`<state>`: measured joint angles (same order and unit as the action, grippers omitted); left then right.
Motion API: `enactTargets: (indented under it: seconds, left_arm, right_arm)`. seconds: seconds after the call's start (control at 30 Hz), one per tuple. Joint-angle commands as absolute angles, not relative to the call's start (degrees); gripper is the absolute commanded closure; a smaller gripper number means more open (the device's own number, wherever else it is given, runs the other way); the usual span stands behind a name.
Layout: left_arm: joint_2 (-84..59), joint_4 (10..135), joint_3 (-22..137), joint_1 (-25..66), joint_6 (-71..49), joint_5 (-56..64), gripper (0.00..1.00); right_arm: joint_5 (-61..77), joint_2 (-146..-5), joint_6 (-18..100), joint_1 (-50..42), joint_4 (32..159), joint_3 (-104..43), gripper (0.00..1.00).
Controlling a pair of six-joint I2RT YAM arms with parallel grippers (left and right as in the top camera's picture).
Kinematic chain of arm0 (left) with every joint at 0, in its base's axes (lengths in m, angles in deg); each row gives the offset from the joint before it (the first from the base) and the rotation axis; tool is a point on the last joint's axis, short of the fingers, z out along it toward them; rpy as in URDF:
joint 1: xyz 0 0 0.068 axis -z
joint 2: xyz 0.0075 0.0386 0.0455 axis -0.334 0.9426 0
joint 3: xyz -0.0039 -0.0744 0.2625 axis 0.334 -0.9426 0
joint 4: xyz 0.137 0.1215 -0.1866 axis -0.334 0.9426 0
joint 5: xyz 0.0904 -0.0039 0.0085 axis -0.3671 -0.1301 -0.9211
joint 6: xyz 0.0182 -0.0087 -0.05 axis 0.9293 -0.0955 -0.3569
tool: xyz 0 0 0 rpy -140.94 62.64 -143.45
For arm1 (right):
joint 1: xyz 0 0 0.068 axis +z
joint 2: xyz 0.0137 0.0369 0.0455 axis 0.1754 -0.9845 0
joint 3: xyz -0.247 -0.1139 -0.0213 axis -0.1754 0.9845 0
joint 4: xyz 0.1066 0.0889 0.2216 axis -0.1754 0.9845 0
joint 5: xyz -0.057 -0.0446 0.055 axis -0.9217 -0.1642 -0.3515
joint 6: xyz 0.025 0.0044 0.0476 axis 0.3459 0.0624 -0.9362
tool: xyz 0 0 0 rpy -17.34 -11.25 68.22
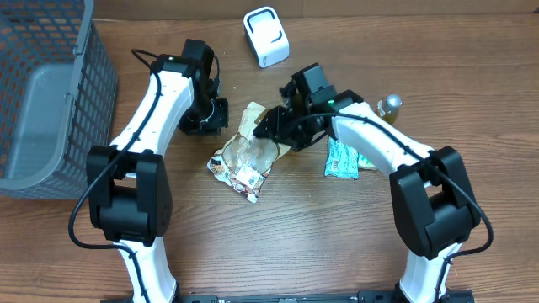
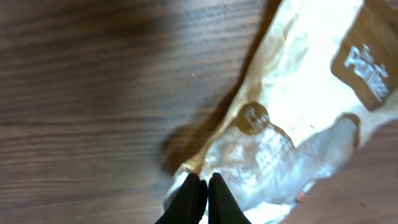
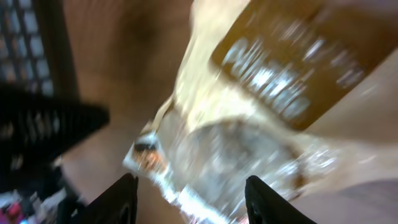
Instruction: Scan the item barcode
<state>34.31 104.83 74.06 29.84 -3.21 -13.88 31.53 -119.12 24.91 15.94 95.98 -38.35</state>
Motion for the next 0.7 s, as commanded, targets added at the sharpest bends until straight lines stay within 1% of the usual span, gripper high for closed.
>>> enactTargets:
  seconds: [0.0, 0.2, 0.47, 0.6, 0.67]
  left_arm:
    - [34.2, 106.0, 74.3, 29.9, -1.8, -10.0, 0.96]
    - [34.2, 105.1, 69.3, 30.1, -2.1, -10.6, 0.96]
    - [34.2, 96.1, 60.0, 30.1, -2.1, -10.5, 0.96]
    - [34.2, 92.8, 57.4, 30.1, -1.9, -10.5, 0.96]
    - [34.2, 91.0, 56.5, 30.1, -1.8, -10.6, 0.96]
  right_arm:
    - [22.2, -117.4, 25.4, 16.1, 94.2, -39.6, 0.49]
    - [17.5, -119.2, 26.3, 16.5, 91.0, -39.5, 0.47]
    - [17.4, -120.2, 35.2, 16.5, 86.8, -39.5, 0.32]
    - [15.6, -120.6, 35.9, 16.5, 86.5, -39.4, 0.28]
    - [15.3, -121.2, 35.9, 16.5, 86.4, -39.1, 0.28]
